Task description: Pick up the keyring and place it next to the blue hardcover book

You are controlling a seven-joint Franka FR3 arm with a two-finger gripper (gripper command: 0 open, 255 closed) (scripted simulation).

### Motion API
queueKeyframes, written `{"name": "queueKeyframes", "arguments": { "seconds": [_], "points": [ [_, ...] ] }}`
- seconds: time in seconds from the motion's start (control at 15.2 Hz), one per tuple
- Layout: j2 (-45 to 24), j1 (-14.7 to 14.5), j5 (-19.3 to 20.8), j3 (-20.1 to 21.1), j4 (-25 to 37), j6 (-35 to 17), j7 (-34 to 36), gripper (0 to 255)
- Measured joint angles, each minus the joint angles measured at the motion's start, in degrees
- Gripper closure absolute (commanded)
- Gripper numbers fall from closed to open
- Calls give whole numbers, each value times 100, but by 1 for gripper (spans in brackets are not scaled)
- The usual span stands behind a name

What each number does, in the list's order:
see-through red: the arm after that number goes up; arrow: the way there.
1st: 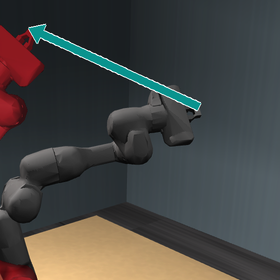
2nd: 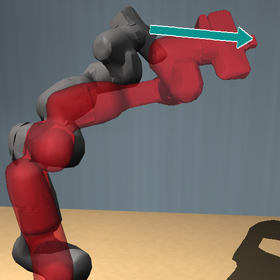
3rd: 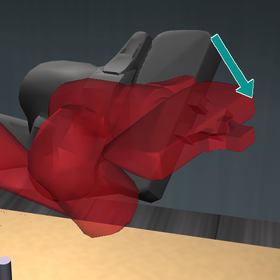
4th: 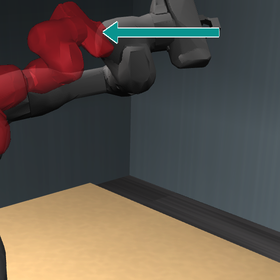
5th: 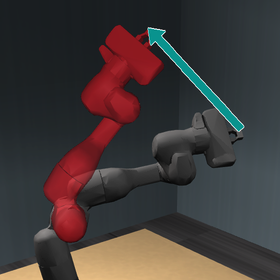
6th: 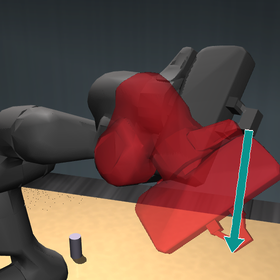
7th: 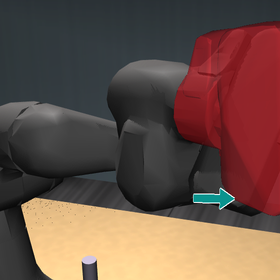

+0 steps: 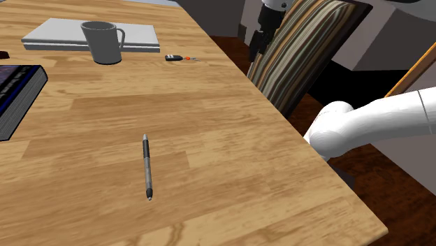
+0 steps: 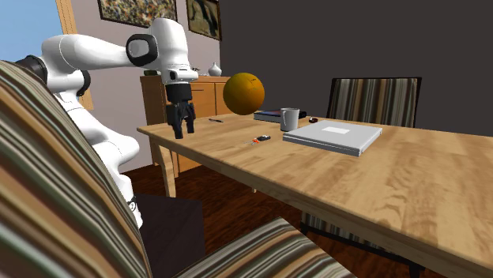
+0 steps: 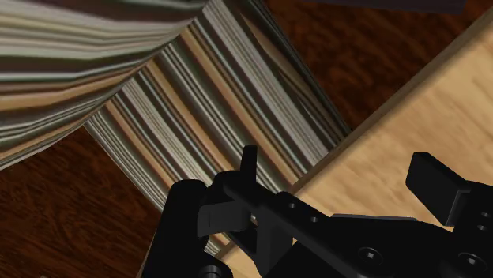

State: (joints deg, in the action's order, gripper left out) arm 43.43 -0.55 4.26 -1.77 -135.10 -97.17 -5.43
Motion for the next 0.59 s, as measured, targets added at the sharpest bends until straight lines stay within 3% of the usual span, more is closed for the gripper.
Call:
{"name": "queueKeyframes", "arguments": {
  "seconds": [0.2, 0.59],
  "points": [
    [-270, -85, -20, -16, 164, -101, -144, 0],
    [-1518, -467, -150, -53, 1056, -413, -846, 0]
  ]
}}
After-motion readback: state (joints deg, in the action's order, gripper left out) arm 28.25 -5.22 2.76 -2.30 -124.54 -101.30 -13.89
